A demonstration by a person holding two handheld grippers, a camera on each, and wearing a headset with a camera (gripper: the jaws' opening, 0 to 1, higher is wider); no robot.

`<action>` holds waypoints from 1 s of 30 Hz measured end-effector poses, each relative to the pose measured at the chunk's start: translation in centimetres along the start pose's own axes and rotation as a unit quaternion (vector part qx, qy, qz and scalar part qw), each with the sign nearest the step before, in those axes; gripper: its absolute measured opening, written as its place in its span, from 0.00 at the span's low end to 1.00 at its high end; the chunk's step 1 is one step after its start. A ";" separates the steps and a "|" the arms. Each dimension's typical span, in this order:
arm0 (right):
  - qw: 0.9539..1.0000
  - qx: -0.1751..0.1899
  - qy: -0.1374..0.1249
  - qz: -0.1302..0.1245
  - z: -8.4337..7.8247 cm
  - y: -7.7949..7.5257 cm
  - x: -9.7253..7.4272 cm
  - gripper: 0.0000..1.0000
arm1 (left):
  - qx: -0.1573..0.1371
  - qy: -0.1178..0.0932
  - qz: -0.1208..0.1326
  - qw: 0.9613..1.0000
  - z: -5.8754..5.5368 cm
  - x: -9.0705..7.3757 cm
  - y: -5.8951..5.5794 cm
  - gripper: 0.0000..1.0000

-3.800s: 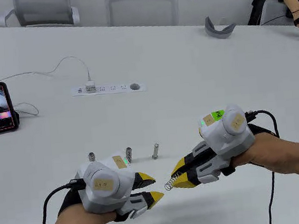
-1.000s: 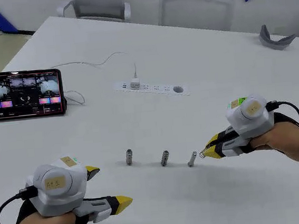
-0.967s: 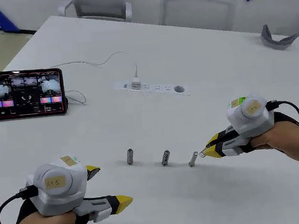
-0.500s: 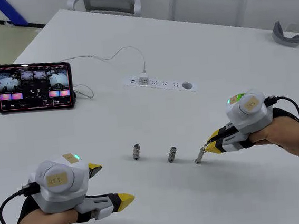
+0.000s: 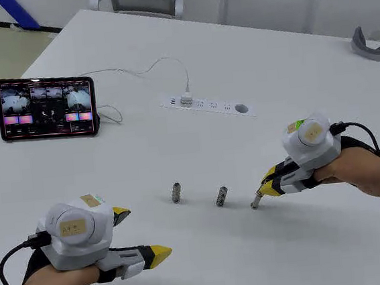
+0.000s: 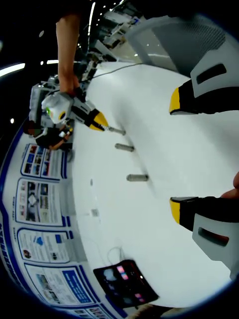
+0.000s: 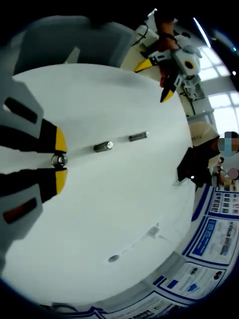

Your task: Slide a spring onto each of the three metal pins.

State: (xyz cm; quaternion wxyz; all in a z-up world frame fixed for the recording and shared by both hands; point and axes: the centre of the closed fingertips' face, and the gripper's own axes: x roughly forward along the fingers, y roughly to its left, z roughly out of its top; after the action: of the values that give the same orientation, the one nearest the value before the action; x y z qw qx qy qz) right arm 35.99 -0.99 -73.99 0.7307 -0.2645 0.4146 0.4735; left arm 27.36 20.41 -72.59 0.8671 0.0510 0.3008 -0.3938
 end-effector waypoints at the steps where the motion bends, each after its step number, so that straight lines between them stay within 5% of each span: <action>1: 1.000 -0.002 0.003 0.001 -0.1 0.0 0.1 0.13 | -0.001 -0.001 0.001 1.000 0.1 0.0 0.0 0.68; 30: 1.000 -0.013 0.021 0.004 -1.4 0.0 2.5 0.13 | -0.003 0.001 0.008 1.000 -0.1 -0.6 0.3 0.68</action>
State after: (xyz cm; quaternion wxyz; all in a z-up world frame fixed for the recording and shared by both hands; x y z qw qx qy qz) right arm 36.04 -0.87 -76.87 0.7161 -0.2820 0.4251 0.4764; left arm 27.24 21.02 -72.42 0.8700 0.0508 0.3028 -0.3858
